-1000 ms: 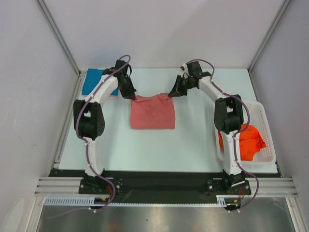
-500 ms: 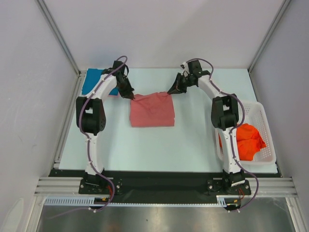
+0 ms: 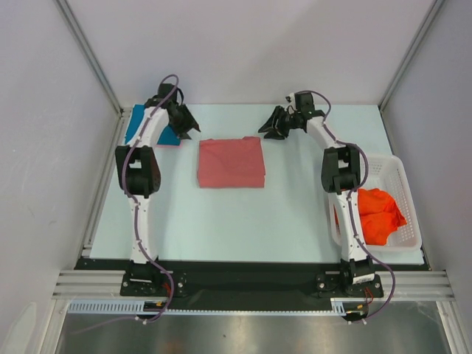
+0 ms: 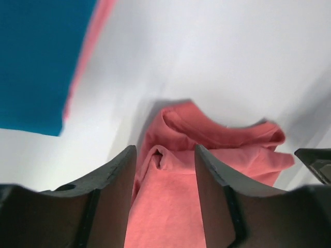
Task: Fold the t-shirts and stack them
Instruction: Fold the tshirt
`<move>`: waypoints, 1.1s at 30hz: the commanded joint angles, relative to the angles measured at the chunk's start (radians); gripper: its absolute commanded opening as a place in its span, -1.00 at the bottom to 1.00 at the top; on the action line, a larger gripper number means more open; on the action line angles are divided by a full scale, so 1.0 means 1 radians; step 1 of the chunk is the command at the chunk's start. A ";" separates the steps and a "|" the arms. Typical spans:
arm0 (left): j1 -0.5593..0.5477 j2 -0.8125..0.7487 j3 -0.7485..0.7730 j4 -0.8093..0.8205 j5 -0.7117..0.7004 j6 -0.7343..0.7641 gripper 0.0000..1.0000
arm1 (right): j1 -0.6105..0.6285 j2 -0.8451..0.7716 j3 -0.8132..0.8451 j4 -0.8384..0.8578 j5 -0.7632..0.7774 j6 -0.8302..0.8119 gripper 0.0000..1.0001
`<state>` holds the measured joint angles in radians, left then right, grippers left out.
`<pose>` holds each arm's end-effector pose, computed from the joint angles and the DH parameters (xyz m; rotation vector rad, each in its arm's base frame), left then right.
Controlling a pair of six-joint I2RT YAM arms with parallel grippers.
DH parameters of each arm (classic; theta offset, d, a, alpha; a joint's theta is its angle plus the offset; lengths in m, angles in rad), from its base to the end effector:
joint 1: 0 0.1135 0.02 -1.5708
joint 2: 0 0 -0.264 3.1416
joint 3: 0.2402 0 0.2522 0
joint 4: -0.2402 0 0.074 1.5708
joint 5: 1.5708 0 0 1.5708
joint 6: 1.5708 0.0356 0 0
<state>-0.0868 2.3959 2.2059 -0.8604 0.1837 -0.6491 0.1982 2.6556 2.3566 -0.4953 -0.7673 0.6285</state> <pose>0.5175 -0.0516 0.2107 -0.6803 2.5926 -0.4869 0.5589 0.1375 0.1509 0.1265 2.4518 1.2933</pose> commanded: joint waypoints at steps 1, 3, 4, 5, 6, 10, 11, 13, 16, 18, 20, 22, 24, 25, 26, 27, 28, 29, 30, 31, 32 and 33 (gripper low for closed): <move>0.012 -0.121 0.065 0.029 -0.027 -0.009 0.09 | -0.017 -0.110 0.072 0.000 0.011 -0.027 0.03; -0.001 -0.214 -0.019 0.060 -0.006 0.009 0.08 | -0.019 -0.150 0.056 -0.095 0.051 -0.074 0.25; -0.008 -0.243 -0.058 0.072 0.011 0.012 0.05 | -0.017 -0.167 0.041 -0.118 0.059 -0.093 0.25; -0.024 -0.279 -0.110 0.098 0.034 0.016 -0.01 | -0.011 -0.204 0.024 -0.156 0.074 -0.125 0.25; -0.034 -0.311 -0.230 0.169 0.057 0.020 -0.16 | -0.003 -0.221 -0.021 -0.169 0.080 -0.137 0.22; -0.097 -0.417 -0.492 0.388 0.248 -0.006 -0.49 | 0.069 -0.292 -0.166 -0.111 0.076 -0.159 0.07; -0.109 -0.414 -0.514 0.409 0.258 -0.007 -0.55 | 0.087 -0.301 -0.184 -0.065 0.072 -0.159 0.03; -0.139 -0.403 -0.545 0.443 0.269 -0.006 -0.69 | 0.128 -0.298 -0.221 0.024 0.068 -0.121 -0.30; -0.145 -0.365 -0.589 0.535 0.289 -0.043 -0.81 | 0.168 -0.267 -0.255 0.154 0.034 -0.037 -0.71; -0.145 -0.317 -0.585 0.578 0.300 -0.060 -0.87 | 0.179 -0.229 -0.257 0.205 0.028 0.002 -0.91; -0.143 -0.278 -0.557 0.592 0.312 -0.063 -0.90 | 0.188 -0.204 -0.267 0.274 0.029 0.051 -0.96; -0.139 -0.228 -0.543 0.616 0.312 -0.070 -0.92 | 0.190 -0.172 -0.283 0.375 0.023 0.103 -1.00; -0.133 -0.177 -0.512 0.643 0.318 -0.076 -0.93 | 0.188 -0.137 -0.292 0.423 0.029 0.128 -1.00; -0.123 -0.161 -0.499 0.647 0.318 -0.080 -0.93 | 0.188 -0.125 -0.292 0.478 0.028 0.140 -1.00; -0.119 -0.141 -0.480 0.658 0.322 -0.084 -0.93 | 0.182 -0.106 -0.289 0.485 0.025 0.170 -1.00; -0.114 -0.109 -0.471 0.676 0.333 -0.095 -0.94 | 0.179 -0.089 -0.267 0.516 0.028 0.181 -1.00; -0.102 -0.090 -0.454 0.679 0.333 -0.098 -0.94 | 0.175 -0.059 -0.258 0.535 0.029 0.189 -1.00; -0.096 -0.072 -0.422 0.675 0.332 -0.099 -0.96 | 0.165 -0.048 -0.255 0.549 0.034 0.210 -1.00; -0.090 -0.060 -0.410 0.676 0.335 -0.103 -0.96 | 0.161 -0.039 -0.258 0.563 0.040 0.220 -1.00; -0.074 -0.038 -0.400 0.685 0.338 -0.110 -0.96 | 0.153 -0.033 -0.261 0.602 0.052 0.233 -1.00; -0.065 -0.034 -0.391 0.708 0.341 -0.119 -0.95 | 0.141 -0.019 -0.264 0.618 0.059 0.253 -1.00; -0.057 -0.027 -0.387 0.722 0.345 -0.138 -0.95 | 0.132 -0.007 -0.257 0.629 0.063 0.264 -1.00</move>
<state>-0.1825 2.3562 1.7542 -0.2375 0.5140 -0.7479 0.3553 2.6305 2.0693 -0.0078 -0.7254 0.8227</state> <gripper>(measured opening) 0.024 0.009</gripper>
